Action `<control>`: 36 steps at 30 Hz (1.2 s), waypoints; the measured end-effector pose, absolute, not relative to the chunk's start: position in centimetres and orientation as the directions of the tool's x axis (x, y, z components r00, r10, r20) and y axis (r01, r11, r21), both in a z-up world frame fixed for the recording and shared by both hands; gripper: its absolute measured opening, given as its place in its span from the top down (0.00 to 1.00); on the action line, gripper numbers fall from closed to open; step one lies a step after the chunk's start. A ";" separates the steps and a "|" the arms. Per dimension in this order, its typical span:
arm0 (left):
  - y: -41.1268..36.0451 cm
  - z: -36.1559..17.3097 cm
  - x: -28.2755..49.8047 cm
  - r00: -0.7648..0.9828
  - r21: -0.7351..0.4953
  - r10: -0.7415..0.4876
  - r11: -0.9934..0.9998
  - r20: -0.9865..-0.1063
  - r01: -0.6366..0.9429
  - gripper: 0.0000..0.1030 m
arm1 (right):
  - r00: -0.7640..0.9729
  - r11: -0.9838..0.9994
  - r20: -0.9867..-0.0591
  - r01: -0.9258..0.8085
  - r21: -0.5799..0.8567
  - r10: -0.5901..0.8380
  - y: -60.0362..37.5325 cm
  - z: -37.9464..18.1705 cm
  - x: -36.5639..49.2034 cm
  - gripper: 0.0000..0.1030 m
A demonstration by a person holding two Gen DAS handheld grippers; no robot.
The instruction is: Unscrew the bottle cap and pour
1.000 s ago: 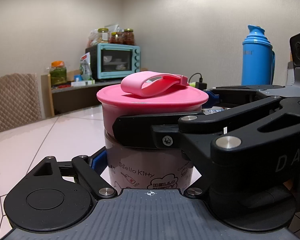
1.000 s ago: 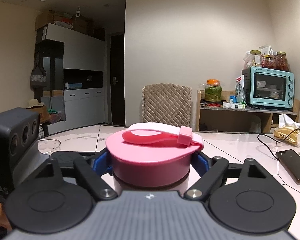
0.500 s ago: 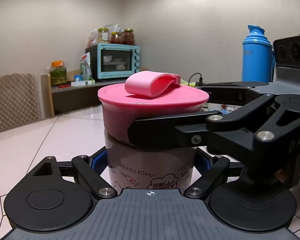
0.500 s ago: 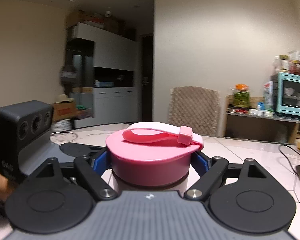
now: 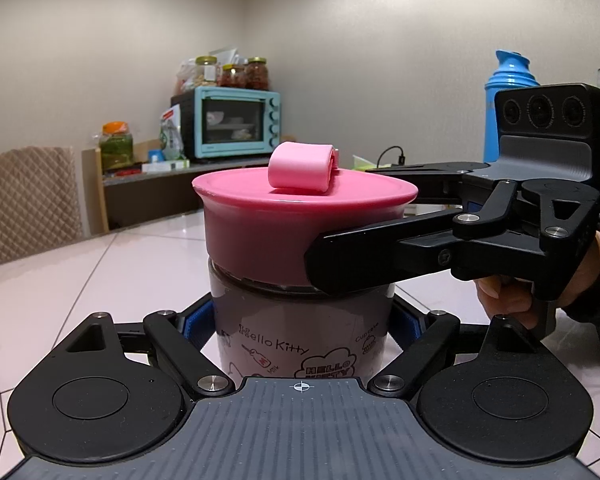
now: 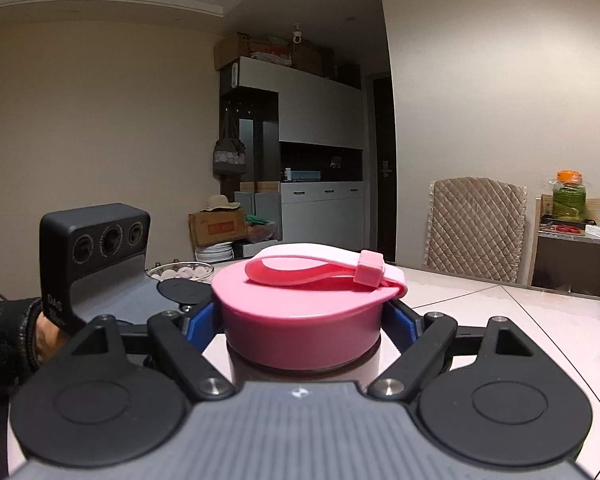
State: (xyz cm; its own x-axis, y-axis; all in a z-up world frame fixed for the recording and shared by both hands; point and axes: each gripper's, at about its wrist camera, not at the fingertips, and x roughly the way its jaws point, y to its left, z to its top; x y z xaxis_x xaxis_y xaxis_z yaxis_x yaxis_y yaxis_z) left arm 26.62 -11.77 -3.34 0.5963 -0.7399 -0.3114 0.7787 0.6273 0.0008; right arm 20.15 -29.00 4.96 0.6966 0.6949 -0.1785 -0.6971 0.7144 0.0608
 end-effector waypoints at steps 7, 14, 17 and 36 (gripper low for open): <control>-11.8 -3.3 26.6 0.597 0.002 -0.740 0.627 -0.312 0.779 0.13 | 0.764 0.783 -0.191 -0.620 0.048 0.616 -28.4 5.7 18.9 0.07; -11.7 -3.3 26.7 0.596 0.001 -0.740 0.627 -0.312 0.779 0.13 | 0.859 0.880 -0.197 -0.471 0.057 0.473 -27.4 5.9 16.2 0.05; -11.7 -3.3 26.7 0.596 0.001 -0.740 0.627 -0.312 0.779 0.13 | 0.886 0.906 -0.194 -0.422 0.043 0.422 -26.3 5.9 15.6 0.05; -11.7 -3.3 26.8 0.596 0.001 -0.740 0.627 -0.312 0.779 0.13 | 0.947 0.967 -0.199 -0.250 0.044 0.253 -22.9 4.5 17.1 0.09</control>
